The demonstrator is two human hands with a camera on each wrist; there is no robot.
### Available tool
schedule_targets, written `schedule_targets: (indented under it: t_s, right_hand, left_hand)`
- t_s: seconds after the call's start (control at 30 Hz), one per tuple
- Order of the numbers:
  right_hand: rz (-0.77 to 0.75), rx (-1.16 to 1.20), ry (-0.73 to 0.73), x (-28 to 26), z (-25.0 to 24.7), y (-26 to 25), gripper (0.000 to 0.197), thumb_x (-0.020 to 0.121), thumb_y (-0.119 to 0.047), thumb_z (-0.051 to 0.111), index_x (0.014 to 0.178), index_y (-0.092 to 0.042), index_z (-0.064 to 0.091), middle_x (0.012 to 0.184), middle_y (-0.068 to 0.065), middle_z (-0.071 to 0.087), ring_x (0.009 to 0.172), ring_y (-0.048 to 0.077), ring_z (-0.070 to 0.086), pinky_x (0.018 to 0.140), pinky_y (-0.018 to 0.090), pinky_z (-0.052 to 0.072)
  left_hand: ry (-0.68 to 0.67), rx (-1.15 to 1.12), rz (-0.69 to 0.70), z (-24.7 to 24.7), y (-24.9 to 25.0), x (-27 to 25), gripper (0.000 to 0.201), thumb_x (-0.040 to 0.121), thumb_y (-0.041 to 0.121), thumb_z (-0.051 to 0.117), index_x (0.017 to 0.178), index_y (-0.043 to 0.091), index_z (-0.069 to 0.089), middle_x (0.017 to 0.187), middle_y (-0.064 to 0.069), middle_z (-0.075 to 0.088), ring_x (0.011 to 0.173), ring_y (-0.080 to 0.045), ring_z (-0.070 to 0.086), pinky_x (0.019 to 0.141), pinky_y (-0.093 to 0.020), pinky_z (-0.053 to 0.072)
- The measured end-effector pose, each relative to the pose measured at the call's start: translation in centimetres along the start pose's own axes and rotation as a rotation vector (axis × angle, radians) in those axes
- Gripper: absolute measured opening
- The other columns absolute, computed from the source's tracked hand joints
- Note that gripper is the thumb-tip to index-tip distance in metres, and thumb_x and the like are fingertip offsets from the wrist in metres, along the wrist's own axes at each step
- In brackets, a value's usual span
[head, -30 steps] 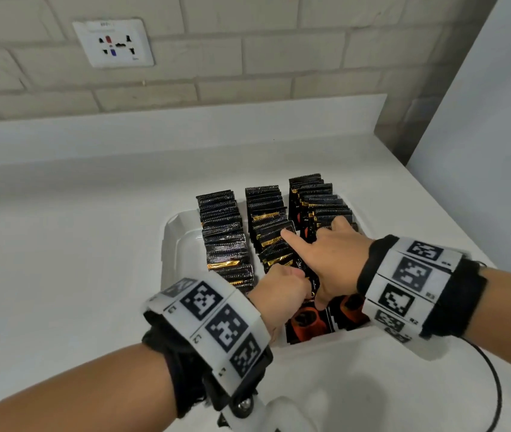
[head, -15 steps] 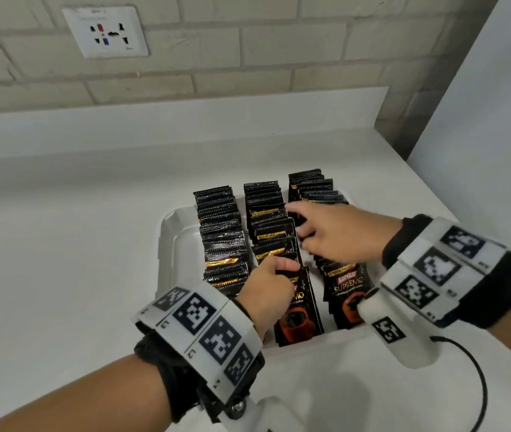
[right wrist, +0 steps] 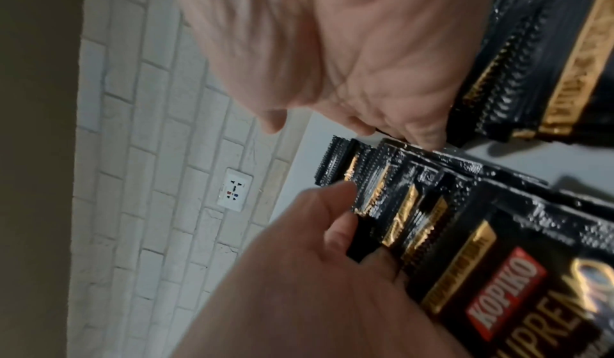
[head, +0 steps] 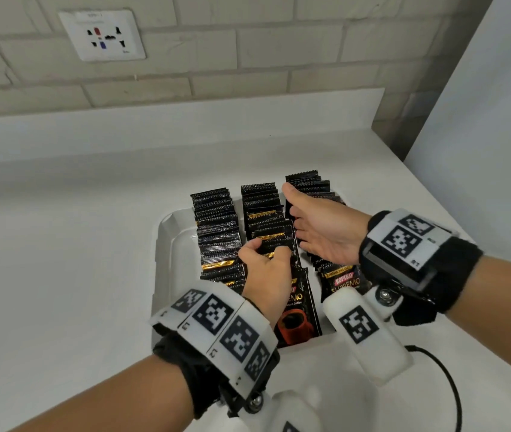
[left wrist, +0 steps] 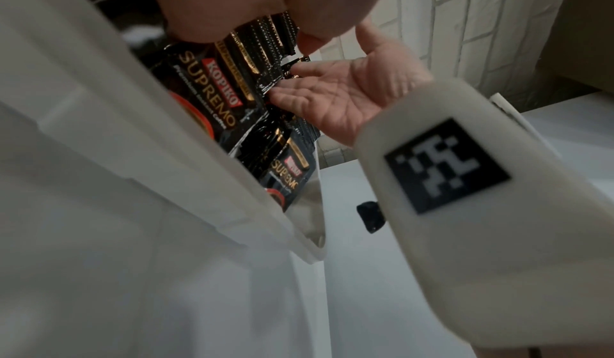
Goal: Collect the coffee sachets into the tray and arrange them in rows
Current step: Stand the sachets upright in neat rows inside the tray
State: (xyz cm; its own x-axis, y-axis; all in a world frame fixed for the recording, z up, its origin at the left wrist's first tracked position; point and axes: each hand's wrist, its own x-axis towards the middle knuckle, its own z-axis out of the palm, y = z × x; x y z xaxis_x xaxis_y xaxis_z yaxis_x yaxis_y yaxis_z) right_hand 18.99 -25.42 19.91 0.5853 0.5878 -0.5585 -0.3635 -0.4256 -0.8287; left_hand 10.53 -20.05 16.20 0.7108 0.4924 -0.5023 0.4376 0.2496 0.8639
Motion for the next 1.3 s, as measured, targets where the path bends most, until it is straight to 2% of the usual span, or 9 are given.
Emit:
schedule_targets:
  t_s: [0.17, 0.33, 0.7, 0.83, 0.97, 1.07, 1.17, 1.2, 1.3]
  right_hand:
    - [0.063, 0.025, 0.040, 0.9, 0.6, 0.3, 0.076, 0.091, -0.061, 0.027, 0.148, -0.017, 0.006, 0.156, 0.006, 0.005, 0.144, 0.021, 0.008, 0.116, 0.043, 0.011]
    - [0.096, 0.031, 0.060, 1.6, 1.2, 0.3, 0.079, 0.086, -0.068, 0.026, 0.149, -0.024, 0.007, 0.157, 0.004, 0.002, 0.144, 0.025, 0.003, 0.114, 0.053, 0.005]
    - [0.024, 0.035, 0.050, 1.3, 0.8, 0.1, 0.073, 0.091, -0.061, 0.023, 0.148, -0.021, 0.005, 0.156, 0.004, 0.000, 0.144, 0.022, 0.001, 0.114, 0.043, 0.005]
    - [-0.108, -0.170, 0.032, -0.7, -0.1, -0.5, 0.061, 0.096, -0.046, 0.029, 0.147, -0.016, 0.015, 0.154, 0.003, 0.017, 0.141, 0.017, 0.017, 0.113, 0.036, 0.014]
    - [-0.285, -0.610, 0.031, -3.8, -1.4, -1.5, 0.025, 0.096, -0.028, 0.040, 0.111, -0.026, 0.059, 0.110, -0.015, 0.058, 0.110, 0.004, 0.053, 0.099, 0.023, 0.040]
    - [-0.203, -0.868, -0.179, -5.3, -1.7, -1.3, 0.030, 0.095, -0.017, 0.041, 0.082, -0.033, 0.061, 0.086, -0.013, 0.064, 0.082, 0.001, 0.061, 0.079, 0.018, 0.051]
    - [-0.075, -1.216, -0.440, -5.6, -0.2, 0.0, 0.036, 0.096, -0.010, 0.033, 0.103, -0.027, 0.065, 0.094, -0.010, 0.064, 0.088, 0.005, 0.060, 0.082, 0.019, 0.048]
    - [-0.063, -1.318, -0.509, -5.2, 0.4, 0.6, 0.036, 0.096, -0.010, 0.032, 0.112, -0.022, 0.063, 0.102, -0.008, 0.063, 0.096, 0.008, 0.059, 0.088, 0.020, 0.047]
    - [-0.032, -1.436, -0.578, -3.8, 2.1, 1.7, 0.037, 0.098, -0.013, 0.032, 0.125, -0.014, 0.057, 0.127, -0.001, 0.057, 0.114, 0.016, 0.051, 0.098, 0.025, 0.039]
  left_hand:
    - [0.043, 0.042, 0.004, 0.3, 0.3, 0.6, 0.059, 0.096, 0.033, 0.039, 0.146, 0.019, 0.009, 0.117, -0.006, 0.048, 0.107, -0.023, 0.047, 0.098, -0.032, 0.032]
    - [0.035, 0.080, 0.001, 0.5, 0.6, 1.3, 0.064, 0.098, 0.041, 0.031, 0.150, 0.016, 0.003, 0.154, -0.008, 0.020, 0.139, -0.026, 0.023, 0.111, -0.035, 0.018]
    - [0.012, 0.081, 0.029, 0.2, 0.4, 2.1, 0.065, 0.098, 0.044, 0.028, 0.150, 0.016, 0.002, 0.157, -0.003, 0.010, 0.143, -0.021, 0.015, 0.117, -0.039, 0.013]
    - [-0.011, 0.088, 0.091, -0.2, 0.9, 1.7, 0.059, 0.099, 0.042, 0.025, 0.150, 0.018, 0.006, 0.157, 0.005, 0.009, 0.143, -0.011, 0.010, 0.111, -0.024, 0.010]
    - [-0.063, 0.088, 0.134, -0.6, 1.9, 0.6, 0.061, 0.098, 0.049, 0.021, 0.150, 0.019, 0.009, 0.157, 0.007, 0.008, 0.143, -0.008, 0.009, 0.108, -0.021, 0.006]
    - [-0.069, 0.081, 0.182, -0.9, 3.2, -0.8, 0.059, 0.097, 0.051, 0.019, 0.148, 0.022, 0.017, 0.155, 0.007, 0.020, 0.139, -0.004, 0.020, 0.111, -0.027, 0.014]
    - [-0.138, -0.054, 0.287, -2.3, 5.5, -1.7, 0.037, 0.099, 0.044, 0.020, 0.121, 0.030, 0.046, 0.108, 0.020, 0.068, 0.094, 0.019, 0.053, 0.085, -0.001, 0.035]
    - [-0.139, -0.102, 0.311, -3.2, 6.3, -1.8, 0.037, 0.099, 0.044, 0.021, 0.118, 0.030, 0.049, 0.106, 0.018, 0.069, 0.096, 0.018, 0.055, 0.085, -0.001, 0.037]
    - [-0.109, -0.207, 0.351, -6.7, 8.2, -1.8, 0.057, 0.097, 0.049, 0.025, 0.145, 0.018, 0.029, 0.149, 0.000, 0.037, 0.135, -0.007, 0.033, 0.108, -0.025, 0.024]
